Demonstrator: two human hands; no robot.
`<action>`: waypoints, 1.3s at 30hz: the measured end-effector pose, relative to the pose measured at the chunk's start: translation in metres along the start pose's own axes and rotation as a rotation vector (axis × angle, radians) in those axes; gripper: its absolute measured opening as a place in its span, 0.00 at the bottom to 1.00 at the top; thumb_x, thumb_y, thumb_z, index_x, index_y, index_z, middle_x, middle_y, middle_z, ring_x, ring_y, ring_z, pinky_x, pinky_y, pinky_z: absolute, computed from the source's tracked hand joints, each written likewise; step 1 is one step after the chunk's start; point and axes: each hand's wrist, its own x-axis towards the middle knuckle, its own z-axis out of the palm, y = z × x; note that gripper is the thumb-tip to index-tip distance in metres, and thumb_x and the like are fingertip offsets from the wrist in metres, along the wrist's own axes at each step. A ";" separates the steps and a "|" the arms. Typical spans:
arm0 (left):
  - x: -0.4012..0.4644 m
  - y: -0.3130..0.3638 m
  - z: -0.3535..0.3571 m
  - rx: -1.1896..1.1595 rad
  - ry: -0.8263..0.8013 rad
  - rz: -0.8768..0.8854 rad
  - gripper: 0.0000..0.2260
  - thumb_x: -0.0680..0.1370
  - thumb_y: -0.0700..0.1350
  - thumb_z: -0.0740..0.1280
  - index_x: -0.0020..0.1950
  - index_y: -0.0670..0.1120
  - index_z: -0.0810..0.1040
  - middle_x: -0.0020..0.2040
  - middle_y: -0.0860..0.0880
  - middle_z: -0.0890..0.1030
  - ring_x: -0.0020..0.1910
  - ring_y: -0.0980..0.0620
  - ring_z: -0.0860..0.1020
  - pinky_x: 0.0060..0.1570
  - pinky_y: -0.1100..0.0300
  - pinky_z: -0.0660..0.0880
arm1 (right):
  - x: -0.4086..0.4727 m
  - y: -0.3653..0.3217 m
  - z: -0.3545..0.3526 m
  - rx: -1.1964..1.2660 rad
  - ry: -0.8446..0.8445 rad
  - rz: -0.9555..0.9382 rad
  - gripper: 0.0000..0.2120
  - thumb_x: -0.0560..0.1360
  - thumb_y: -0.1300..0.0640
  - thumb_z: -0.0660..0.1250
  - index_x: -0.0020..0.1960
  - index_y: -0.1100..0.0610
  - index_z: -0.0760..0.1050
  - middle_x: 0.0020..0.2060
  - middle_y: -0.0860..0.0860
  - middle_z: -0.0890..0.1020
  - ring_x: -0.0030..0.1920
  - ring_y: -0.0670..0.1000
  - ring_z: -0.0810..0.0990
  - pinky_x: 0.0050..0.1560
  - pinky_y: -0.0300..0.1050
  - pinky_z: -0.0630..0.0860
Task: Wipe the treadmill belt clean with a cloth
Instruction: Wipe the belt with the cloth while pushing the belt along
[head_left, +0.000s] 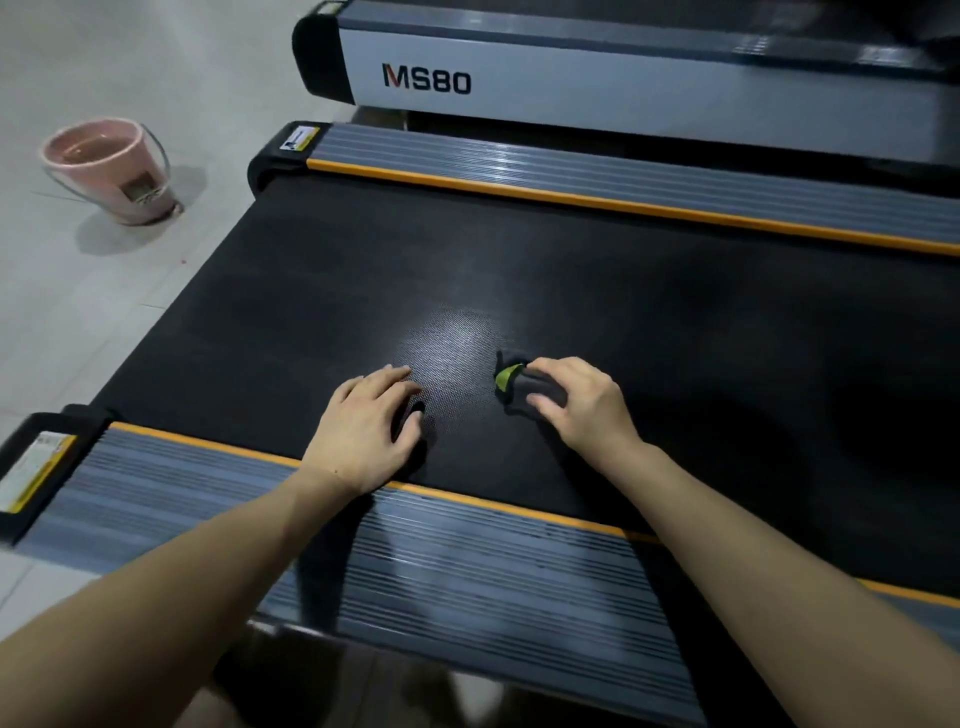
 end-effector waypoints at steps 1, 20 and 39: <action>0.000 0.000 0.000 -0.002 0.001 0.002 0.21 0.78 0.57 0.57 0.65 0.52 0.78 0.72 0.51 0.75 0.74 0.52 0.69 0.74 0.51 0.63 | 0.000 -0.003 0.000 0.004 -0.002 0.019 0.18 0.71 0.52 0.75 0.61 0.49 0.80 0.52 0.48 0.82 0.52 0.53 0.81 0.55 0.51 0.78; -0.003 -0.005 0.004 -0.080 0.085 0.044 0.17 0.78 0.53 0.61 0.61 0.49 0.80 0.69 0.49 0.76 0.70 0.49 0.72 0.71 0.51 0.67 | 0.006 -0.045 -0.001 -0.312 0.129 -0.092 0.20 0.78 0.45 0.65 0.67 0.51 0.76 0.64 0.50 0.78 0.64 0.52 0.76 0.62 0.52 0.73; -0.003 -0.005 0.002 -0.040 0.061 0.000 0.15 0.78 0.51 0.61 0.62 0.50 0.79 0.70 0.50 0.75 0.71 0.51 0.70 0.71 0.53 0.64 | -0.004 -0.036 0.012 -0.187 -0.118 -0.327 0.17 0.76 0.51 0.72 0.63 0.54 0.81 0.44 0.53 0.76 0.43 0.54 0.75 0.46 0.45 0.75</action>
